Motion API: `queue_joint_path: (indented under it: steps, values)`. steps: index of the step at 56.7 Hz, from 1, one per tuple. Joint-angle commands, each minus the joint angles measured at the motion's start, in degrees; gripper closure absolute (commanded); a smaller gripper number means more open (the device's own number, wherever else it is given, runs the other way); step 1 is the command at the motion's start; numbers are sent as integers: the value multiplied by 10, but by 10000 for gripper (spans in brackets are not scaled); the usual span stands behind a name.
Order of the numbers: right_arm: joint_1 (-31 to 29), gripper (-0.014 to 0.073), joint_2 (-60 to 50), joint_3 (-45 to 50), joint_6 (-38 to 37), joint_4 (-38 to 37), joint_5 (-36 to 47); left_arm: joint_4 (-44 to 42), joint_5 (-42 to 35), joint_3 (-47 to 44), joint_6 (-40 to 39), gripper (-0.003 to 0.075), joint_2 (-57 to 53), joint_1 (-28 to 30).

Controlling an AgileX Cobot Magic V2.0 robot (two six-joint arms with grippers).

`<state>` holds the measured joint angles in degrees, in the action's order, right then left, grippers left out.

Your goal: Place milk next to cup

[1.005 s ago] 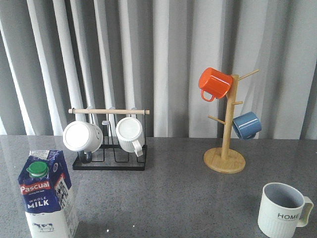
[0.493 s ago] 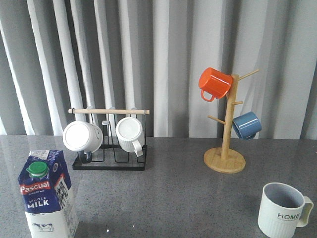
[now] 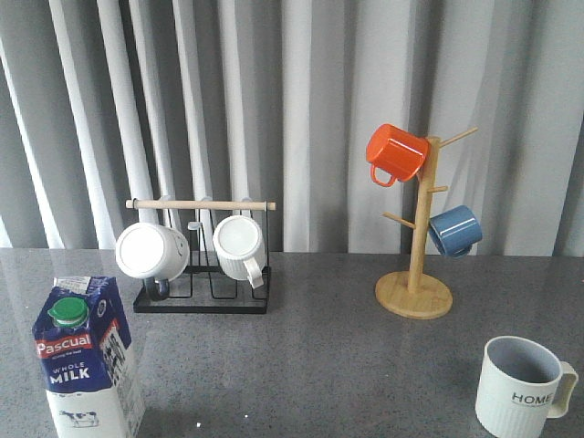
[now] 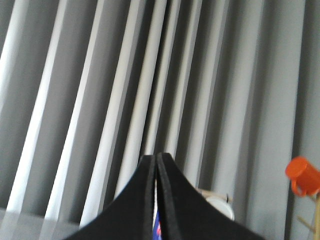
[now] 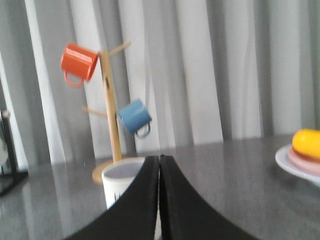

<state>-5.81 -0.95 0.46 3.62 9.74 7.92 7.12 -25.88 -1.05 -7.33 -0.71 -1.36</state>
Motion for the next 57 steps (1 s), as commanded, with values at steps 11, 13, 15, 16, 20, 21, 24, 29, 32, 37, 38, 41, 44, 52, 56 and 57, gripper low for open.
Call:
queue_joint_path:
  steps: [11, 13, 15, 16, 20, 21, 24, 29, 32, 37, 38, 41, 44, 52, 56, 57]
  values:
    - [-3, 597, 136, -157, 15, -39, 73, -184, 70, 152, -47, 727, 83, 1]
    - [-3, 597, 167, -180, 15, -39, 65, -190, 66, 167, -54, 727, 122, 1]
    - [-3, 597, 202, -199, 15, -39, 57, -190, 61, 183, -58, 727, 156, 1]
    - [-3, 597, 224, -210, 15, -38, 51, -190, 61, 194, -60, 727, 170, 1]
    - [-3, 597, 303, -251, 14, -36, 11, -191, 84, 239, -51, 727, 233, -10]
    - [-3, 597, 324, -261, 14, -36, 3, -195, 94, 252, -45, 727, 249, -14]
    - [-3, 597, 376, -281, 11, -35, -21, -207, 126, 284, -24, 727, 294, -23]
    - [-3, 597, 453, -308, -13, -19, -35, -214, 171, 325, -20, 727, 372, -31]
    - [-3, 597, 488, -315, -30, 2, -31, -212, 194, 345, -28, 727, 415, -33]
    - [-3, 597, 529, -313, -32, 16, -16, -193, 228, 358, -79, 727, 464, -33]
    - [-3, 597, 537, -313, -32, 16, -14, -192, 228, 358, -84, 727, 469, -33]
    - [-3, 597, 553, -313, -32, 16, -12, -193, 229, 358, -90, 727, 490, -32]
    - [-3, 597, 565, -313, -32, 13, -13, -193, 220, 358, -90, 727, 506, -32]
    - [-3, 597, 571, -313, -31, 9, -32, -192, 224, 358, -90, 727, 519, -32]
    - [-3, 597, 571, -313, -30, 9, -32, -192, 237, 358, -90, 727, 519, -32]
    - [-3, 597, 571, -313, -29, 9, -32, -192, 238, 358, -90, 727, 519, -32]
